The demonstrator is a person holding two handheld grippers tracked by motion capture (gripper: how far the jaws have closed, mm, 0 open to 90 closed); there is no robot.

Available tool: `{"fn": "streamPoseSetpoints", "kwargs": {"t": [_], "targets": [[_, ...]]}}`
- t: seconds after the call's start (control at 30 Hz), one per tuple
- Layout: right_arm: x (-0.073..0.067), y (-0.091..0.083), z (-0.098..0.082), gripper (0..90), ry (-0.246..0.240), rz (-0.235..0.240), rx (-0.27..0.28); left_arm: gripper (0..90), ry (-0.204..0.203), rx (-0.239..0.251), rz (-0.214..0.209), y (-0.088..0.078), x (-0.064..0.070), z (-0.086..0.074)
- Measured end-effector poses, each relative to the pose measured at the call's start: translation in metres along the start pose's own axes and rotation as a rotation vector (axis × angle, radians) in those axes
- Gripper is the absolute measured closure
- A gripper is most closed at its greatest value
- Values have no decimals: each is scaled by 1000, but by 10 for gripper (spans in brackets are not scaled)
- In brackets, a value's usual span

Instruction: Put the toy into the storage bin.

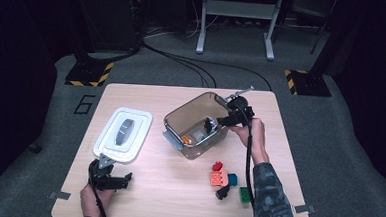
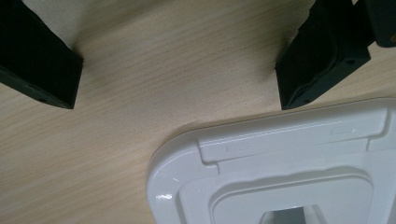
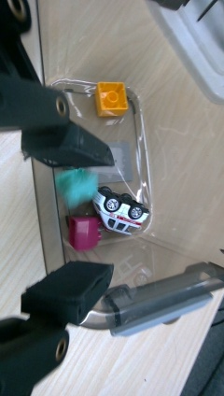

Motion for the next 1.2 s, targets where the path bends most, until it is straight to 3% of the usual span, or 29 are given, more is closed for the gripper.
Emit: {"fn": "streamPoseSetpoints", "kwargs": {"t": [0.23,0.47,0.93,1.2], "targets": [[0,-23,0,215,22,7,88,2,1,-4,0,0,0,0],[8,-47,-21,154,54,2,135,2,0,-3,0,0,0,0],[15,-52,-94,121,116,-6,109,2,-10,9,1,1,1,1],[10,-46,-136,123,165,-10,78,2,-11,12,4,1,0,1]]}}
Point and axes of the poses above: each handheld gripper's, and its own axes: y roughly forward along the jaws, z roughly out of its top, x roughly to its right, the point moved 9 cm from there along y, roughly forward along the jaws, and after that the axes turned 3 degrees about y, right-handed, at the moved point
